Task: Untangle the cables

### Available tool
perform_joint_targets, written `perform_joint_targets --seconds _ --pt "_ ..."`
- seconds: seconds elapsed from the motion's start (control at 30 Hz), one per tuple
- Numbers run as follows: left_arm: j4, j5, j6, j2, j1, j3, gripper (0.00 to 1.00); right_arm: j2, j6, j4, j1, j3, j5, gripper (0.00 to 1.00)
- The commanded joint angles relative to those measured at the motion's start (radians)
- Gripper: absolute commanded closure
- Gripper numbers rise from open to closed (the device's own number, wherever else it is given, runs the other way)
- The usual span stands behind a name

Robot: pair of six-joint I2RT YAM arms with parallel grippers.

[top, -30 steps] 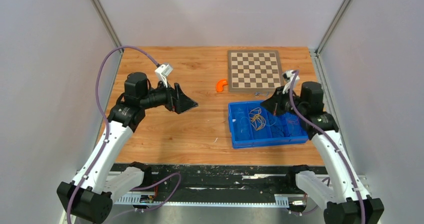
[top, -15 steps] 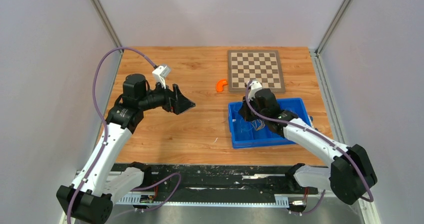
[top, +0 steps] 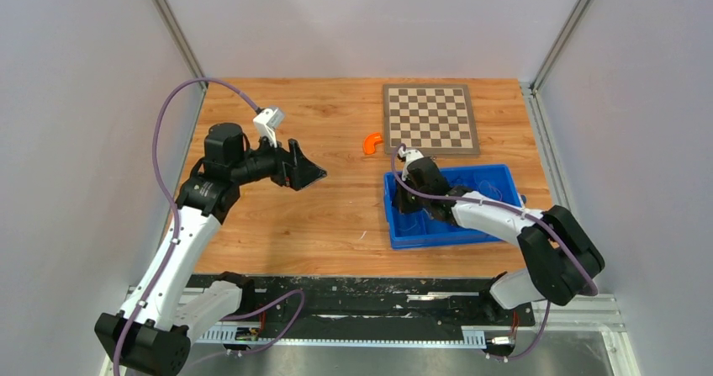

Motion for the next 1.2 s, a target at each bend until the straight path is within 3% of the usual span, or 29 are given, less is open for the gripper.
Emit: perform_joint_targets --seconds 0.0,0.1,0.27,0.3,0.37,0.5,0.93,1.07,1.17 --pt "0.001 -0.007 0.033 -0.018 0.014 0.046 0.0 0.039 0.056 0.076 -0.002 -0.024 -0.033 1.0" --pt "0.003 -0.002 0.03 -0.011 0.019 0.05 0.0 0.077 0.071 0.148 -0.003 -0.041 -0.055 1.0" --pt "0.005 0.008 0.019 -0.009 0.025 0.046 0.0 0.128 0.084 0.11 -0.006 0.013 -0.06 0.99" --pt "0.002 0.009 0.02 -0.011 0.026 0.048 0.0 0.128 0.084 0.081 -0.006 0.032 -0.073 0.94" --pt "-0.003 0.009 0.026 -0.016 0.027 0.053 0.0 0.119 0.08 -0.025 -0.003 0.089 -0.099 0.73" --pt "-0.01 0.011 0.034 -0.022 0.03 0.058 0.0 0.058 0.07 -0.127 -0.003 0.148 -0.089 0.57" --pt "-0.077 -0.04 0.081 -0.032 0.048 0.06 0.0 -0.093 -0.023 -0.204 -0.003 0.18 -0.133 0.45" --pt "-0.265 -0.033 0.234 0.041 0.166 0.102 0.0 -0.174 -0.119 -0.215 -0.003 0.219 -0.191 0.36" --pt "-0.42 -0.075 0.482 0.146 0.348 0.135 0.0 -0.219 -0.234 -0.232 -0.003 0.25 -0.263 0.22"
